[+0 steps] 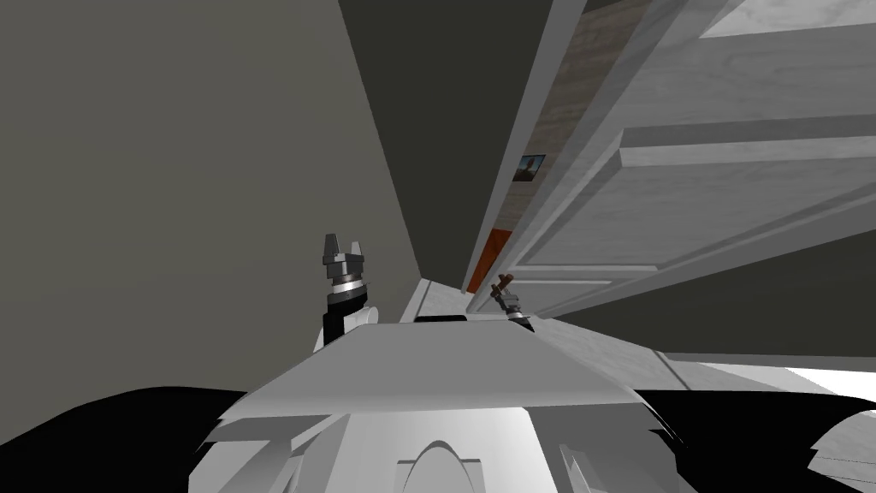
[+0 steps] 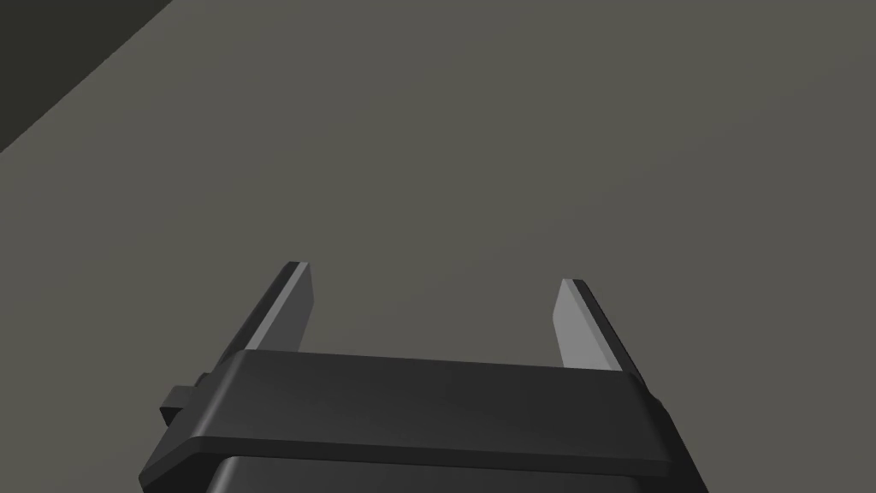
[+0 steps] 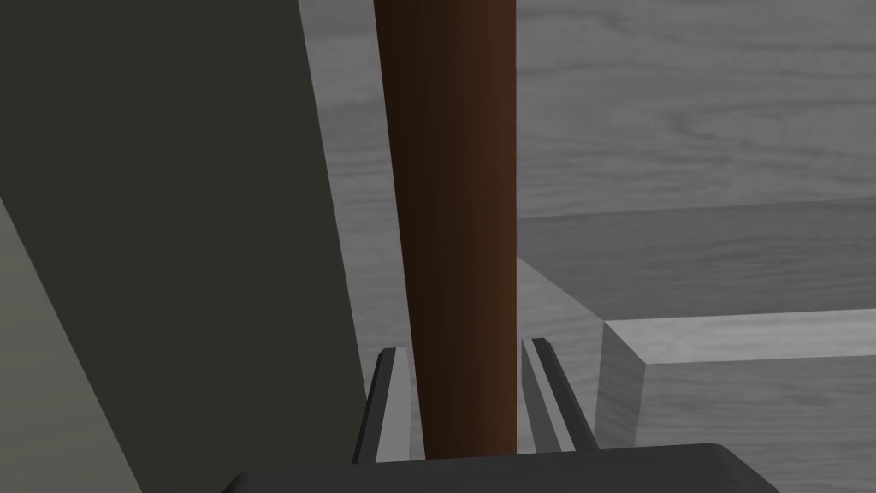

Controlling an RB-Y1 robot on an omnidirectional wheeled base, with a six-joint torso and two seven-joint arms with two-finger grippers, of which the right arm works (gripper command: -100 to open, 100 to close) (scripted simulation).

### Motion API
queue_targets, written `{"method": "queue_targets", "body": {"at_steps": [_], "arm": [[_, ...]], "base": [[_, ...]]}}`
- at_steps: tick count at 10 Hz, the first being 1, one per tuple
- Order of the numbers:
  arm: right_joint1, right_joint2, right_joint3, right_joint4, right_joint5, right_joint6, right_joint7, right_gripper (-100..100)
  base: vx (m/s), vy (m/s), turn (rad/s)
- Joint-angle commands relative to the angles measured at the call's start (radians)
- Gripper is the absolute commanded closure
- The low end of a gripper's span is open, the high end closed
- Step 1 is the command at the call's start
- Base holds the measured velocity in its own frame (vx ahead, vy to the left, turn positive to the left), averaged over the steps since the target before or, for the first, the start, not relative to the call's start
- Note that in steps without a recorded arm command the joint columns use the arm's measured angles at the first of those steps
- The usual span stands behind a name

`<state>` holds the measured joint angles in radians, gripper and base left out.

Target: Pull the door open

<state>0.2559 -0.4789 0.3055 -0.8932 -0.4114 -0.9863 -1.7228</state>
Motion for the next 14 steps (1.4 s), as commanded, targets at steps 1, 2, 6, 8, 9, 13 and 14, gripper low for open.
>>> {"method": "queue_targets", "body": {"at_steps": [1,2,6,8,9,13,14], "arm": [[0.012,-0.014,0.015,0.014,0.008,-0.03,-0.024,100],[0.019,-0.028,0.022,0.024,0.011,-0.05,-0.041,100],[0.019,-0.04,0.034,0.05,0.019,-0.083,-0.061,100],[0.027,-0.055,0.049,0.068,0.028,-0.118,-0.081,100],[0.03,-0.061,0.054,0.076,0.032,-0.132,-0.089,100],[0.02,-0.074,0.073,0.122,0.046,-0.178,-0.119,100],[0.017,-0.077,0.075,0.128,0.049,-0.183,-0.123,100]], "base": [[-0.192,-0.031,0.16],[-0.19,-0.049,0.191],[-0.171,-0.049,0.117],[-0.217,-0.067,0.141],[-0.256,-0.078,0.168],[-0.209,-0.053,0.123],[-0.259,-0.091,0.192]]}}
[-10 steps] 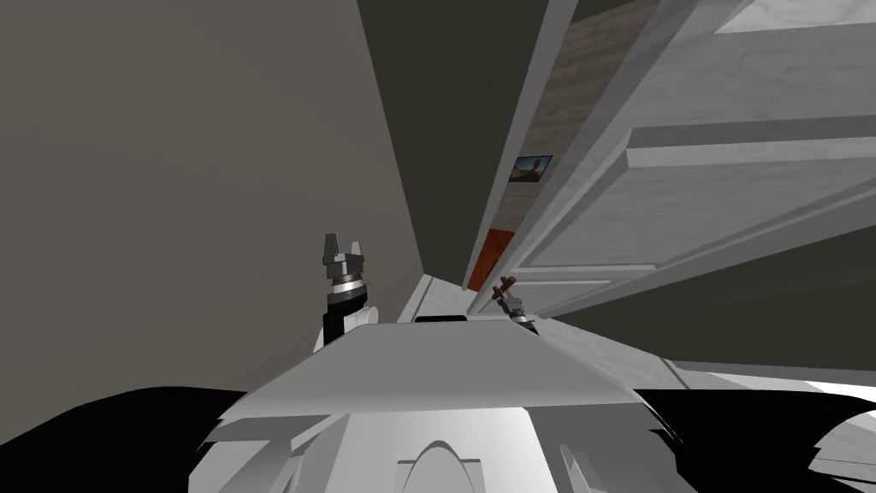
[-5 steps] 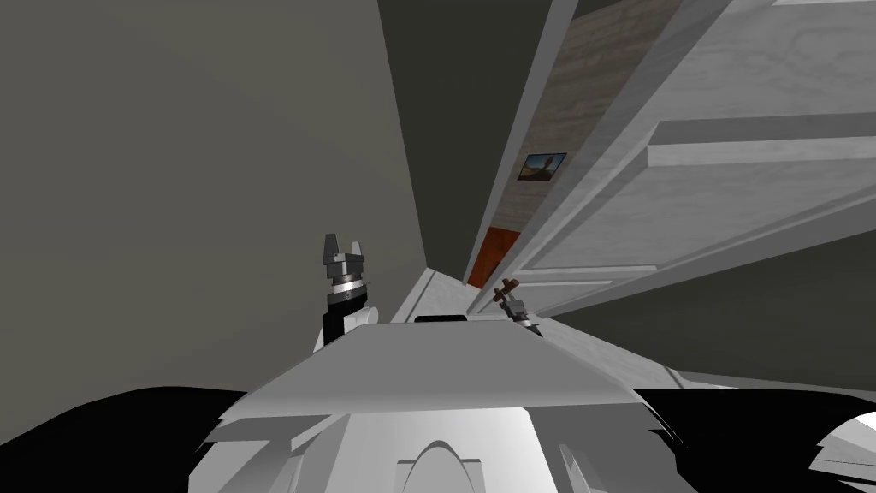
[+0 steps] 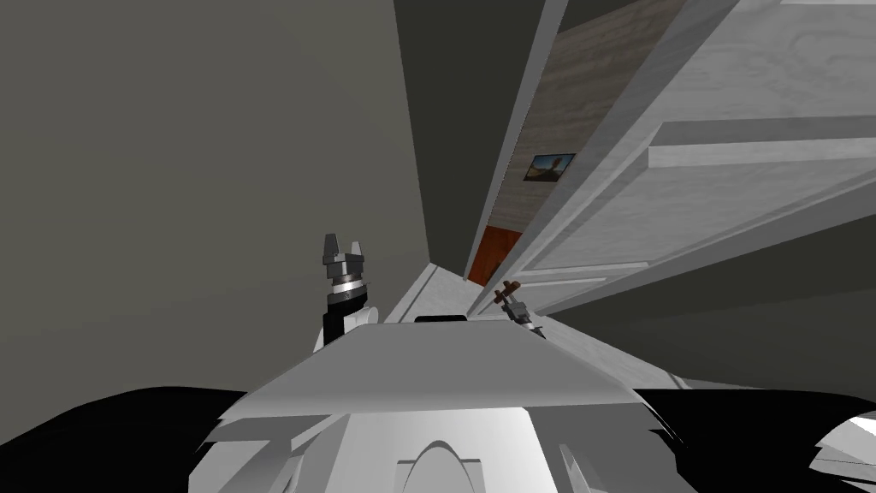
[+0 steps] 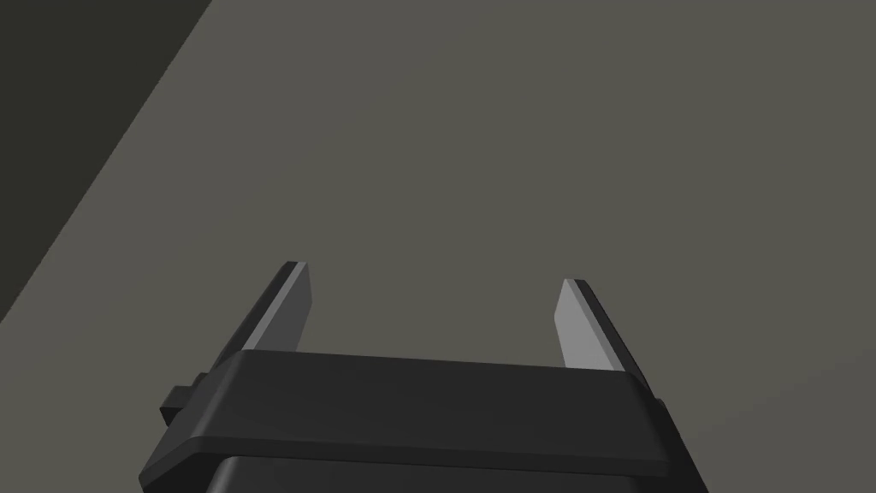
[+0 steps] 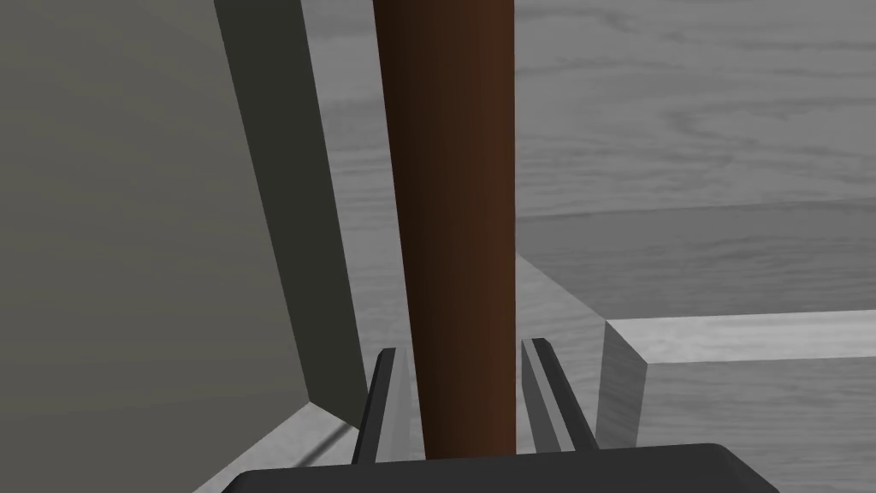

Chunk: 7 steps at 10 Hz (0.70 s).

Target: Pull the door open

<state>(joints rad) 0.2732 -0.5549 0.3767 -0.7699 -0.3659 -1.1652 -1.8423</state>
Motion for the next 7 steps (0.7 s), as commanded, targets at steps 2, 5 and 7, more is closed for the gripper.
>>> {"method": "queue_targets", "body": {"at_steps": [2,5,7], "arm": [[-0.009,-0.007,0.012,0.021,0.011,-0.019,-0.017,100],[-0.02,-0.016,0.023,0.044,0.022,-0.038,-0.035,100],[-0.026,-0.02,0.029,0.056,0.027,-0.048,-0.044,100]], "base": [[-0.241,-0.071,0.173],[-0.242,-0.078,0.131],[-0.241,-0.067,0.114]]}}
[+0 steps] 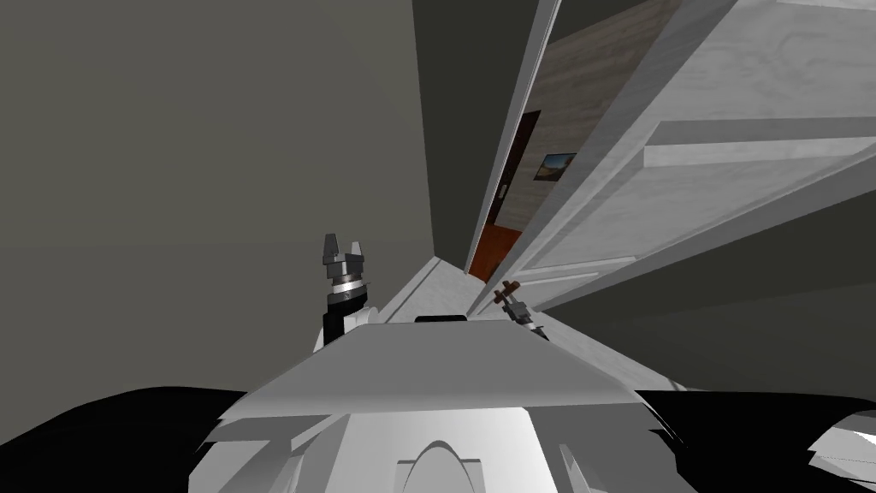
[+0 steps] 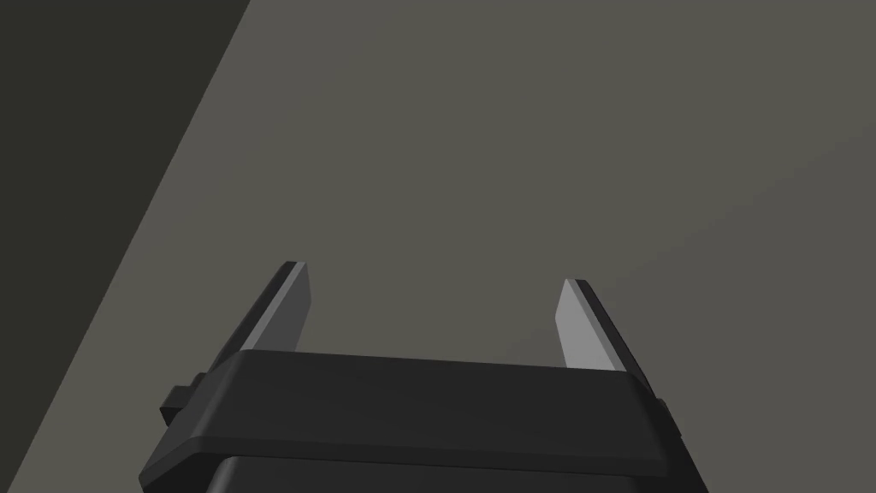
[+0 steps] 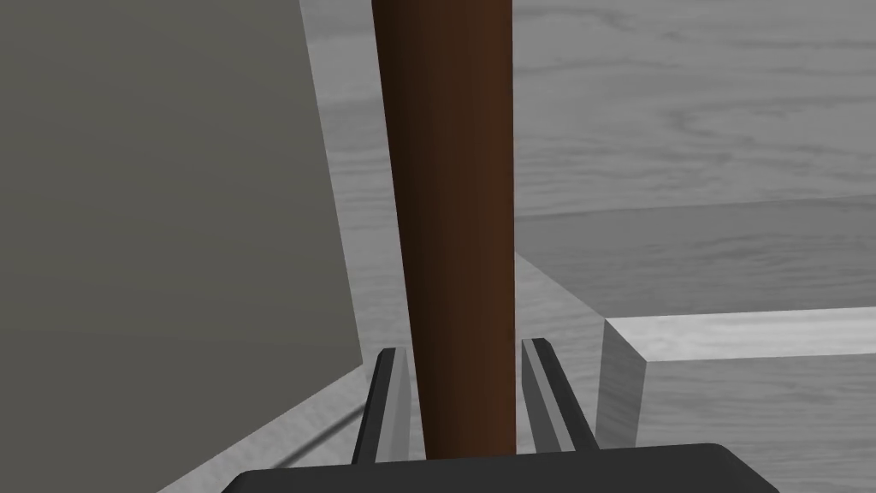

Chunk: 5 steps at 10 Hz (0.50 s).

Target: Pull the door open

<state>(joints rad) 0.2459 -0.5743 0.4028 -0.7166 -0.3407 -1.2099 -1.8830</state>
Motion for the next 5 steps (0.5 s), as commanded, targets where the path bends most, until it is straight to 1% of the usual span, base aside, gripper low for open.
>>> {"method": "queue_targets", "body": {"at_steps": [1,2,3,5], "arm": [[0.0,0.0,0.0,0.0,0.0,0.0,0.0,100],[-0.002,-0.001,0.004,0.01,0.004,-0.007,-0.005,100],[-0.003,-0.001,0.006,0.015,0.005,-0.012,-0.008,100],[-0.008,-0.003,0.009,0.028,0.009,-0.022,-0.014,100]], "base": [[-0.1,-0.031,0.014],[-0.128,-0.049,0.14],[-0.219,-0.072,0.186],[-0.207,-0.079,0.142]]}}
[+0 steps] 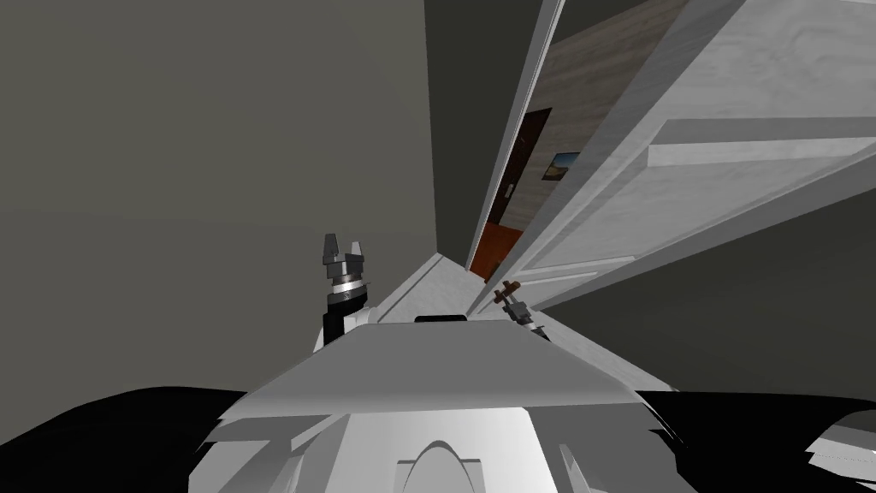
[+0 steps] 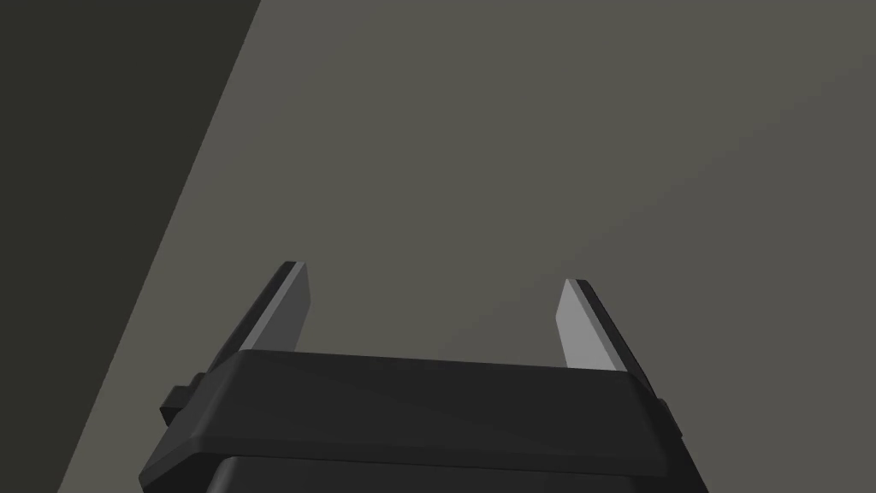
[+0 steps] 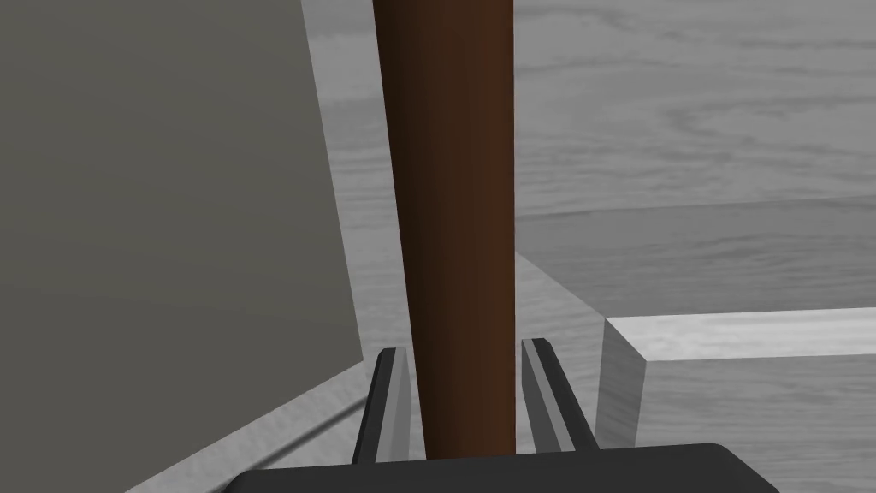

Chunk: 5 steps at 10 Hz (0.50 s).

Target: Pull the door open

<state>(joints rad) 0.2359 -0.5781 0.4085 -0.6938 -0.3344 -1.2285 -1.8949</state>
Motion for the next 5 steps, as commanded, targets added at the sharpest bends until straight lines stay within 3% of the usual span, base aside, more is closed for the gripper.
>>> {"method": "queue_targets", "body": {"at_steps": [1,5], "arm": [[0.0,0.0,0.005,0.012,0.004,-0.009,-0.006,100],[-0.008,-0.004,0.012,0.037,0.011,-0.031,-0.019,100]], "base": [[-0.192,-0.072,0.167],[-0.204,-0.075,0.16]]}}
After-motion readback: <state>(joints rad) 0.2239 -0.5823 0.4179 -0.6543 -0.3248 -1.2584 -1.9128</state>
